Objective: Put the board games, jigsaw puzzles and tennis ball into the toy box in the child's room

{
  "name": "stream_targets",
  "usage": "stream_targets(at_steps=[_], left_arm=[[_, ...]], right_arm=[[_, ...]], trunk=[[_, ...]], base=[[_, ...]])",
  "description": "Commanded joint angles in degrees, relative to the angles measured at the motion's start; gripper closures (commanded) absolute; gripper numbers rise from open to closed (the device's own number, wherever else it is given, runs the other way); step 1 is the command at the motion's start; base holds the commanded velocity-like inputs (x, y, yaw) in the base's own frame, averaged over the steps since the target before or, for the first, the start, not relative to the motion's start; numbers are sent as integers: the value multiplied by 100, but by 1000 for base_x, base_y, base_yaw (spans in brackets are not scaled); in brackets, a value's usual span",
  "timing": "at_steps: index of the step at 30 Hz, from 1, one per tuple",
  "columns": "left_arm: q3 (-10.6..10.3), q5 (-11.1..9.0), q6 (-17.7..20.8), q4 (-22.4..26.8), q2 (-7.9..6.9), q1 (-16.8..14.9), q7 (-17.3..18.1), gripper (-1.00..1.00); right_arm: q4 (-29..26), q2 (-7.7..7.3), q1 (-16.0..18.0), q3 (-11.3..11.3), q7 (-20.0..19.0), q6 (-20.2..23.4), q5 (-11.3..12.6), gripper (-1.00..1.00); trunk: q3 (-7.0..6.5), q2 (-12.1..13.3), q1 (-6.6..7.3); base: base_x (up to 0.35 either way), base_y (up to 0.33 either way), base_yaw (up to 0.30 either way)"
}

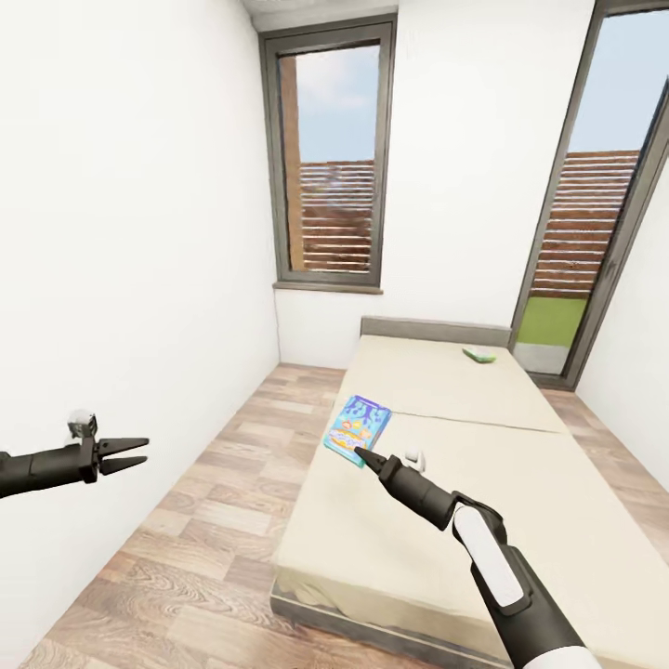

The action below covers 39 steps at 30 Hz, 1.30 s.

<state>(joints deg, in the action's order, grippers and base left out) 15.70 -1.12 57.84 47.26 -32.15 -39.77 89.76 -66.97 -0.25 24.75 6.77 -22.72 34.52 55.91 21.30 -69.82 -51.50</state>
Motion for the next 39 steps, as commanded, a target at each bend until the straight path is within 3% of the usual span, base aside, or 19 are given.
stream_targets(at_steps=[1, 15, 23, 28, 39], left_arm=[[-4, 11, 65, 69, 42, -4, 24, -100], [-17, 26, 62, 255, 324, -5, 24, -100], [-32, 39, 61, 288, 453, -5, 24, -100], [-146, 42, 56, 292, 477, -5, 24, -100], [-181, 34, -52, 369, 491, 7, 24, -100]], right_arm=[[-5, -5, 3, 5, 2, 20, 19, 100], [10, -18, 3, 8, 4, 1, -15, 100], [13, 11, 3, 8, 5, -6, -18, 100], [18, -11, 3, 8, 5, -7, -12, 100], [43, -27, 3, -4, 3, -7, -10, 100]], trunk=[[-12, 37, 24], [-264, 599, 331], [-408, 920, 507], [-498, 1120, 617], [-498, 1120, 617]], base=[[-46, 0, 42], [-114, -5, 17], [-238, -124, 257], [-27, -20, 287], [-8, -20, 288]])
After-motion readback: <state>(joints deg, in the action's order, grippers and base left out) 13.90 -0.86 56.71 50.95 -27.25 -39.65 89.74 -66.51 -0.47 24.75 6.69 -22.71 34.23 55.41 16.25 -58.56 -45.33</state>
